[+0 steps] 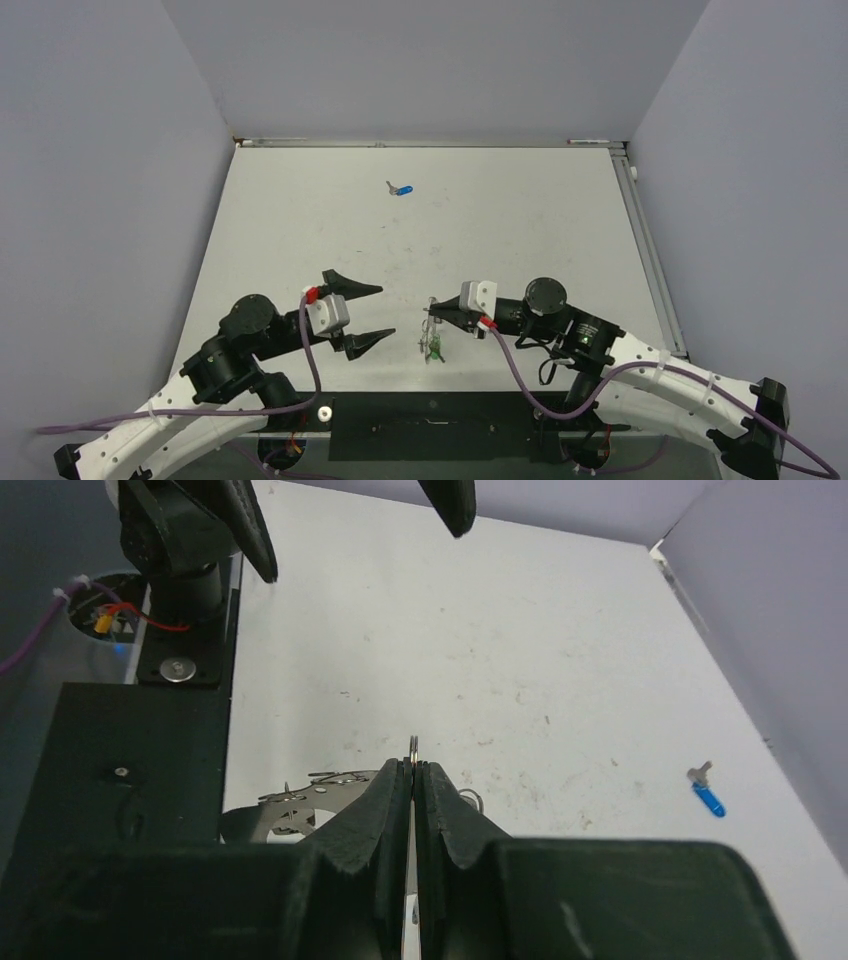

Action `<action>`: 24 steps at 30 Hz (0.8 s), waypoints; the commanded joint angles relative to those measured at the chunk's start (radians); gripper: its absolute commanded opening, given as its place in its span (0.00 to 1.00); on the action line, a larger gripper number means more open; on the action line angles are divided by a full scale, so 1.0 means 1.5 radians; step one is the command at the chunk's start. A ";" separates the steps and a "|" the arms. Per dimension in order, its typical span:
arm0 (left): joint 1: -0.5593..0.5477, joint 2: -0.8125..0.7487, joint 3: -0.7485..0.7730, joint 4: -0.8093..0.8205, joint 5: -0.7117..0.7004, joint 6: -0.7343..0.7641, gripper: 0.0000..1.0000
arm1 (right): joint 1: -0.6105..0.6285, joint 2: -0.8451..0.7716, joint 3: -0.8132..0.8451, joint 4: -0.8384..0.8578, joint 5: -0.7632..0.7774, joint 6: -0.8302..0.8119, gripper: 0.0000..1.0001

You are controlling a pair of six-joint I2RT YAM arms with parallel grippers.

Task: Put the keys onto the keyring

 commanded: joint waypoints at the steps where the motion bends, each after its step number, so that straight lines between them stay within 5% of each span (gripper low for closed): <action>1: -0.002 -0.020 -0.027 0.055 0.025 0.079 0.69 | 0.037 -0.019 -0.011 0.130 0.041 -0.114 0.05; 11: -0.002 -0.032 -0.065 0.033 0.117 0.199 0.57 | 0.278 0.097 0.002 0.104 0.427 -0.385 0.05; 24: -0.002 -0.017 -0.074 -0.040 0.163 0.297 0.41 | 0.325 0.081 -0.034 0.159 0.450 -0.440 0.05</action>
